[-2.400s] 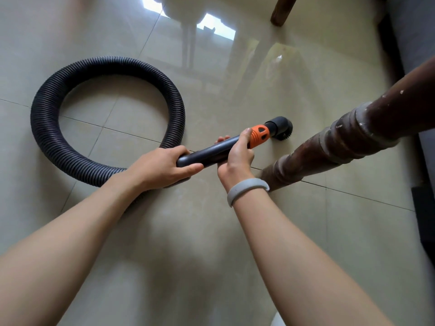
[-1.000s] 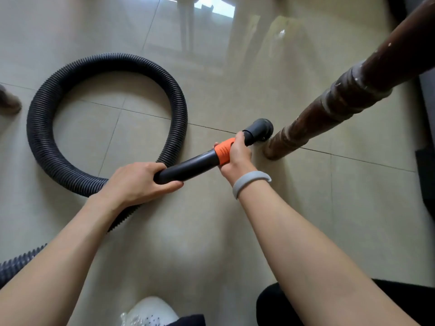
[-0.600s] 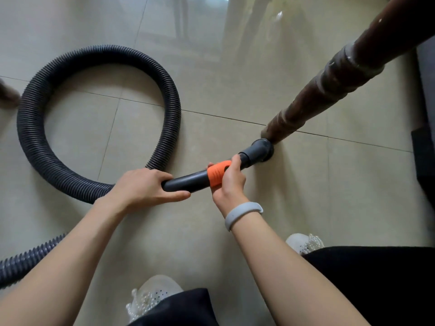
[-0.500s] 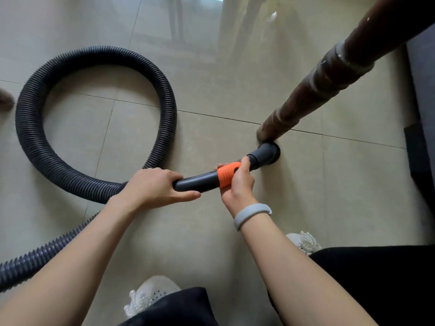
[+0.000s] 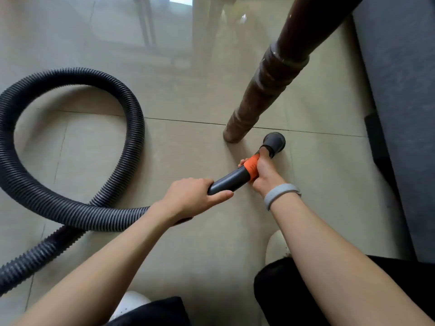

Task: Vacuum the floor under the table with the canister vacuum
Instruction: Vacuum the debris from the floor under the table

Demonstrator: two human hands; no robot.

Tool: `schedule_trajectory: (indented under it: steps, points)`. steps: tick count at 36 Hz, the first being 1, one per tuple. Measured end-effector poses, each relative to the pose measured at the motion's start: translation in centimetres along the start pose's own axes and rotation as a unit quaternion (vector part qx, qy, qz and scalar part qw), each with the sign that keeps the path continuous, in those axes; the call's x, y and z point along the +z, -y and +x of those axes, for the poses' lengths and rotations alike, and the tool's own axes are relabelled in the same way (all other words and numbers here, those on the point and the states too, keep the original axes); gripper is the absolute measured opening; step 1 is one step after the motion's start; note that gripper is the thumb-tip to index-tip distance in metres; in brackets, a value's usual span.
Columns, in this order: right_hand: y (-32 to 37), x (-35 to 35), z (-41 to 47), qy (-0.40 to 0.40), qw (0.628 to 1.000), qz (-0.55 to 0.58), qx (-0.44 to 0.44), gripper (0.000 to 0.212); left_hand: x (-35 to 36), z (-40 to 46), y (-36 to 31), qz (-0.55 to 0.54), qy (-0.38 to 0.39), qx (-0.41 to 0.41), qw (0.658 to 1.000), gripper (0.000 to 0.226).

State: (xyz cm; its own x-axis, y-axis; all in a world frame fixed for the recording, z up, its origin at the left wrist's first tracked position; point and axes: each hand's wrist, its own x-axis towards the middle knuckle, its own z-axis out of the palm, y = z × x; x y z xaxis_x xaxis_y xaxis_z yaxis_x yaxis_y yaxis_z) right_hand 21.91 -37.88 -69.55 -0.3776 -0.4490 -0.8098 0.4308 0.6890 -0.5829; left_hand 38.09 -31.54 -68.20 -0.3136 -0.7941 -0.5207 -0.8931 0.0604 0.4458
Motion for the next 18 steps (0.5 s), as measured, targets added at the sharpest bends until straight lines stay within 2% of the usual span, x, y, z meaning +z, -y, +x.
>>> schedule_trajectory:
  steps: [5, 8, 12, 18]
  points:
    - [0.3, 0.9, -0.3, 0.022, 0.999, -0.023, 0.009, 0.028, -0.5, -0.2, 0.7, -0.045, 0.028, -0.021, 0.998, 0.050]
    - [-1.4, 2.1, -1.6, 0.034, 0.999, -0.031, 0.005, 0.030, -1.0, -0.9, 2.7, -0.065, 0.074, -0.048, 0.994, 0.048]
    - [-4.1, 3.1, -3.6, 0.053, 0.997, -0.021, 0.046, 0.033, -1.6, -1.7, 4.3, -0.130, 0.153, -0.071, 0.977, 0.049]
    - [-6.8, 0.5, -4.7, 0.012, 0.998, 0.009, 0.060, 0.035, -1.0, -2.7, 3.6, -0.192, 0.228, -0.057, 0.953, 0.042]
